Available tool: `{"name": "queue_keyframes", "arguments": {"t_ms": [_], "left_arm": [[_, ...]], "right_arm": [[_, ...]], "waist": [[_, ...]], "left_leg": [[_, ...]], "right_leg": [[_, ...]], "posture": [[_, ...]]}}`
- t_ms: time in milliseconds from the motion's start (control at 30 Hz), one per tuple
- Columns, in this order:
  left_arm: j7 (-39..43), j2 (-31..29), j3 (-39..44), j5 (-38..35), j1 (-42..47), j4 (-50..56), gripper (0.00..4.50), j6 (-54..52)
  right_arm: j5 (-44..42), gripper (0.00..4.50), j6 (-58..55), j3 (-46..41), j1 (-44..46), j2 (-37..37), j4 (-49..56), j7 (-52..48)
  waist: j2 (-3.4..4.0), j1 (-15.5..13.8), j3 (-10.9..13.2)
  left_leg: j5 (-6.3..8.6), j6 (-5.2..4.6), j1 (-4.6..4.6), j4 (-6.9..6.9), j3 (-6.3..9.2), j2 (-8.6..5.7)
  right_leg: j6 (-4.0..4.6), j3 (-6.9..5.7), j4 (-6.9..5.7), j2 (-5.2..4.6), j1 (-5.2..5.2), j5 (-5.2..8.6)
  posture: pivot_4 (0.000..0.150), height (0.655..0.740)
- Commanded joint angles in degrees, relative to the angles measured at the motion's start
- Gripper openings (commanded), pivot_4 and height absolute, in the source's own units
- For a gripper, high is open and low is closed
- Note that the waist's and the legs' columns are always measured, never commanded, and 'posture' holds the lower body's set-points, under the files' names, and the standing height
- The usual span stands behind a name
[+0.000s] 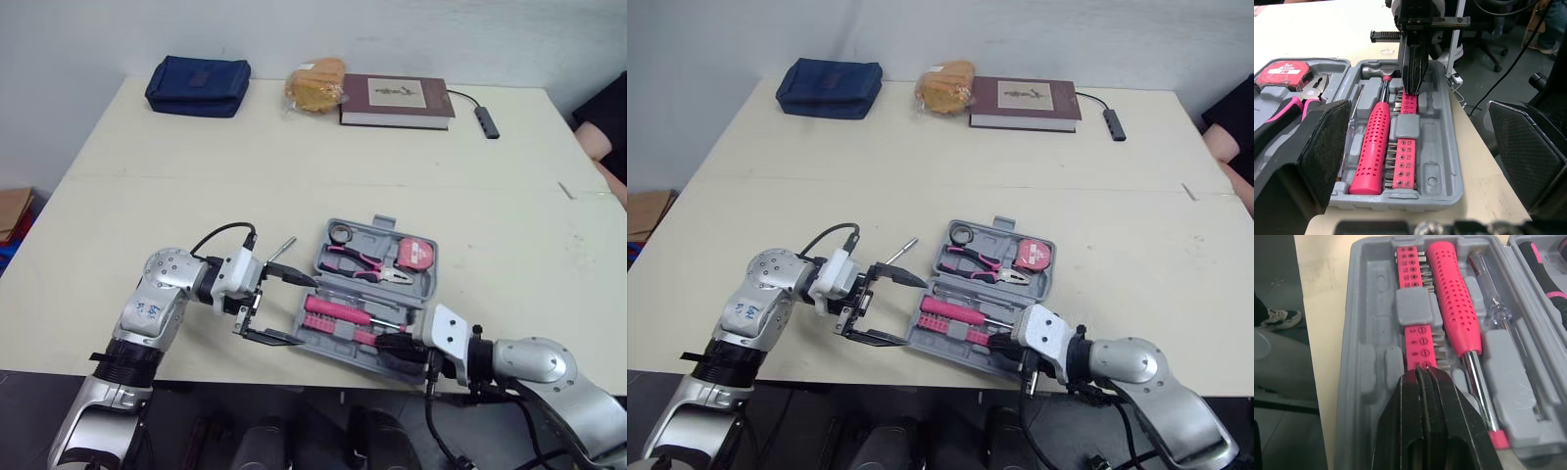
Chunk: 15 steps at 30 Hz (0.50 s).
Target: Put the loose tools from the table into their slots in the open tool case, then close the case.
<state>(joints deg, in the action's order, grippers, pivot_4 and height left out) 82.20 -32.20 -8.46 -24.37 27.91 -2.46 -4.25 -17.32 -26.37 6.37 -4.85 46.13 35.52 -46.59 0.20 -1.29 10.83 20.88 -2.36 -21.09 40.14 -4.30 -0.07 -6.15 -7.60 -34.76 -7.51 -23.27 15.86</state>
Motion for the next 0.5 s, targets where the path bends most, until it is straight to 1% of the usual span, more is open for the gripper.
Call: {"name": "queue_keyframes", "arguments": {"t_ms": [33, 167, 267, 333, 400, 433, 467, 500], "left_arm": [[-0.14, 0.07, 0.17, 0.11, 0.14, 1.04, 4.50, 0.70], [-0.32, 0.29, 0.11, 0.09, 0.22, 0.94, 4.50, 0.67], [-0.62, 0.06, 1.01, -1.46, 0.02, 1.84, 4.50, -1.14], [-1.51, -0.78, 2.82, -2.04, 0.73, 1.11, 4.50, -2.21], [-1.88, -2.25, 4.62, -1.28, 0.96, -0.81, 4.50, -1.31], [-2.31, -3.76, 6.26, -0.80, 0.91, -2.51, 4.50, -0.95], [-2.63, -4.81, 7.41, -0.50, 0.88, -3.70, 4.50, -0.71], [-3.68, -6.43, 9.22, 0.23, 0.60, -5.68, 4.50, -0.04]], "right_arm": [[1.15, 0.04, -1.18, 0.41, -0.87, -0.60, 0.39, 1.51], [0.00, 0.04, 1.71, -2.16, -1.48, -1.05, 0.78, 0.94], [-2.18, 0.04, 4.84, -8.78, -3.92, -1.77, 1.46, 1.05], [-7.72, 0.04, 5.58, -17.52, -6.82, -2.48, 2.76, -0.73], [-12.41, 0.04, 9.61, -25.39, -9.95, -3.89, 2.98, -4.02], [-17.09, 0.04, 7.76, -31.53, -13.03, -3.84, 2.96, -5.92], [-20.56, 0.04, 6.22, -35.89, -15.33, -3.66, 2.94, -7.21], [-18.86, 0.33, 8.57, -40.07, -19.00, -3.76, 2.17, -9.36]], "waist": [[0.00, -0.03, 0.00], [-0.01, -0.05, 0.00], [-0.01, -0.09, 0.00], [-0.01, -0.35, 0.00], [-0.01, -0.41, 0.00], [-0.01, -0.33, 0.00], [0.01, -0.31, 0.00], [0.02, -0.30, -0.01]], "left_leg": [[0.00, 0.00, 0.00, 0.00, 0.00, 0.00], [0.00, 0.00, 0.00, 0.02, 0.00, 0.00], [0.00, 0.00, -0.01, 0.01, 0.00, -0.01], [-0.01, -0.01, -0.04, 0.01, 0.01, -0.03], [-0.02, -0.04, -0.07, 0.02, 0.03, -0.07], [-0.03, -0.05, -0.05, 0.02, 0.04, -0.07], [-0.03, -0.05, -0.03, 0.02, 0.04, -0.05], [-0.03, -0.05, -0.03, 0.00, 0.04, -0.05]], "right_leg": [[0.00, 0.00, 0.00, 0.00, 0.00, 0.00], [0.00, 0.01, -0.01, 0.00, 0.01, 0.00], [0.00, 0.00, -0.01, 0.00, 0.00, 0.00], [0.00, -0.01, 0.00, -0.01, 0.00, 0.00], [-0.04, -0.01, 0.01, -0.03, 0.01, -0.02], [-0.06, -0.01, 0.02, -0.03, 0.03, -0.03], [-0.06, -0.01, 0.02, -0.01, 0.04, -0.03], [-0.06, -0.01, 0.01, -0.01, 0.04, -0.03]], "posture": [[0.150, 0.7400], [0.150, 0.7400], [0.150, 0.7400], [0.150, 0.7400], [0.150, 0.7400], [0.150, 0.7400], [0.150, 0.7400], [0.150, 0.7400]]}}
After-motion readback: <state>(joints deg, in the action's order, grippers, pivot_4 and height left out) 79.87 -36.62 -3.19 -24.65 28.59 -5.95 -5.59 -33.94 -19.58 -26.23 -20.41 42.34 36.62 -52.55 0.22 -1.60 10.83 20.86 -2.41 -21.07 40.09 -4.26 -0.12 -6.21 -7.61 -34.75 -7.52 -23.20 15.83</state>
